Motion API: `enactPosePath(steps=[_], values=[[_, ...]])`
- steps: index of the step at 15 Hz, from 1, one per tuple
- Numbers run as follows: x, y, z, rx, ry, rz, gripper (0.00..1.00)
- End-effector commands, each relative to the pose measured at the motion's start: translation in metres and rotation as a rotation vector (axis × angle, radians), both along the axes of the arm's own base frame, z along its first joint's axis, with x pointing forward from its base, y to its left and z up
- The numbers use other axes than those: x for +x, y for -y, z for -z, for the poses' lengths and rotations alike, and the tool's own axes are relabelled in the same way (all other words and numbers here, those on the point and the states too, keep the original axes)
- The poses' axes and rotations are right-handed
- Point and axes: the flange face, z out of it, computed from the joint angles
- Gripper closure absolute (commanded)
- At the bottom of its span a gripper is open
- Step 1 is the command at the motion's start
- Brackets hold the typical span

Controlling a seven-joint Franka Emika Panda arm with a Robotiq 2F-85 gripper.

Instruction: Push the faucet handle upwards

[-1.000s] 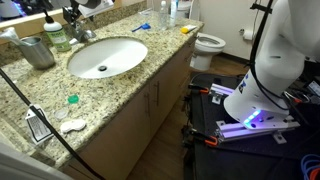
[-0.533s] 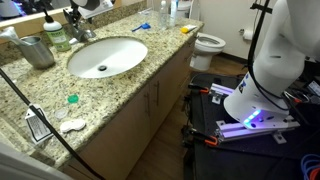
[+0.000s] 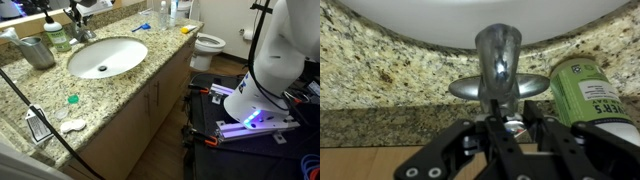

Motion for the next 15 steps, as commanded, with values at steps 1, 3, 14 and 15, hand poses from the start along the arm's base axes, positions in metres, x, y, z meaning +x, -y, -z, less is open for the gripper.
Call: enactPosePath(steps=[1,3,14,15], values=[[0.005,0.004,-0.019,0.052,0.054,0.018,0.93],[0.005,0.004,-0.033,0.113,0.093,0.051,0.93],[0.001,0.026,-0.135,0.309,0.354,0.059,0.93],[-0.002,0.021,-0.157,0.327,0.377,0.054,0.93]])
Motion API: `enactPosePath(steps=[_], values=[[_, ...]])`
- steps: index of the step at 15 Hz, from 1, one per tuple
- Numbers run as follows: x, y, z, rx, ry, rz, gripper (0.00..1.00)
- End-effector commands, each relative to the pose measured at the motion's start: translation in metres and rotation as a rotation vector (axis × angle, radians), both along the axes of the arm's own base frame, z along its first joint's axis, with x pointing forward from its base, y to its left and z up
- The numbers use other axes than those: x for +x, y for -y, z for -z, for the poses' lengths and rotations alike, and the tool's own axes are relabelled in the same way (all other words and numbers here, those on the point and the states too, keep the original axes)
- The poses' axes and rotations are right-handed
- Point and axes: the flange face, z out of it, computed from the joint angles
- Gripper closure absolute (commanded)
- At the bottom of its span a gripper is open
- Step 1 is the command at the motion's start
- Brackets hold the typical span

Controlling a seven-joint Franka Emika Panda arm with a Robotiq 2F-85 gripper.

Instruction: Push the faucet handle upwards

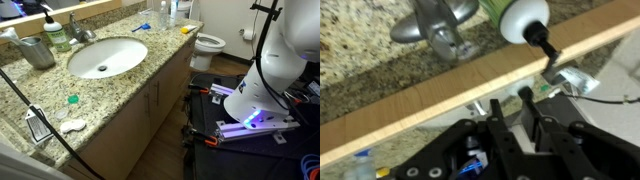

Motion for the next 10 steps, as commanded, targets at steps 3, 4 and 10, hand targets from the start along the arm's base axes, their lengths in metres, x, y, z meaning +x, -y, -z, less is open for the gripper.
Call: enactPosePath(steps=[3,4,10], values=[[-0.04,-0.032,-0.095,0.101,-0.085,-0.052,0.38],[-0.058,-0.036,-0.116,0.096,-0.147,-0.038,0.32],[-0.061,-0.045,-0.151,0.092,-0.161,-0.092,0.15]])
